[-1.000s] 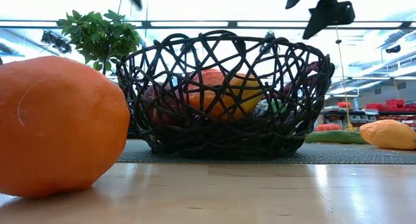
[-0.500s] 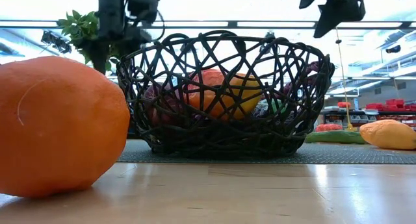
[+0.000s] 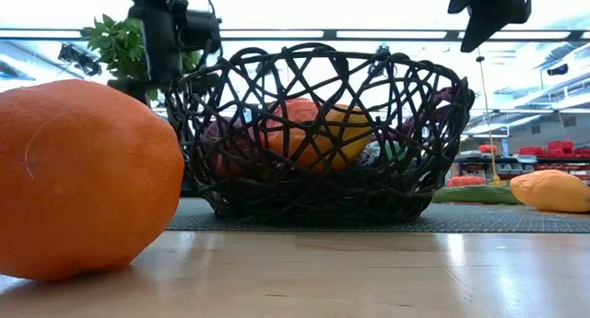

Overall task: Build produce basket
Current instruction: Put the left green cucumber into the black wire basket

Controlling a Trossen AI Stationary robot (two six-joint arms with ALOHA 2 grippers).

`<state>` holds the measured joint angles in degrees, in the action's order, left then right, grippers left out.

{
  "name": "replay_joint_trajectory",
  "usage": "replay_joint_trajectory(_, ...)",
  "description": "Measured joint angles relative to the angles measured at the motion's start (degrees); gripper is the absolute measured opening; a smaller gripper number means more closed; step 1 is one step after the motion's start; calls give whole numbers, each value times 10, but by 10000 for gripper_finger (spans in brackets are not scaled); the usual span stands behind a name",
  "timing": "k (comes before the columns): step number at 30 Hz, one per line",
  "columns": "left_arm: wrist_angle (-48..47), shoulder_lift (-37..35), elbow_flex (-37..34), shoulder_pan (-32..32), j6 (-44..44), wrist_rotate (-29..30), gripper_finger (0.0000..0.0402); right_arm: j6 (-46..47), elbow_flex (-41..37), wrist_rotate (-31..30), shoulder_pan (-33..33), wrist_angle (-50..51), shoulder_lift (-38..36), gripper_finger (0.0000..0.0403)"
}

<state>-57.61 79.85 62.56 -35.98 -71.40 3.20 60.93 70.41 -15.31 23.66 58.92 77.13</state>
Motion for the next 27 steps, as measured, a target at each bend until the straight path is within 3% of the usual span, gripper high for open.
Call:
replay_joint_trajectory(6,8,3,-78,-17,-110,-27,311,20,0,-18,-11,30,0,311)
replay_joint_trajectory(22,68,8,-171,-18,-162,-6,309,19,0,-28,-29,38,0,311)
replay_joint_trajectory(27,125,8,-209,-31,-185,0,309,24,0,-16,-29,46,0,311)
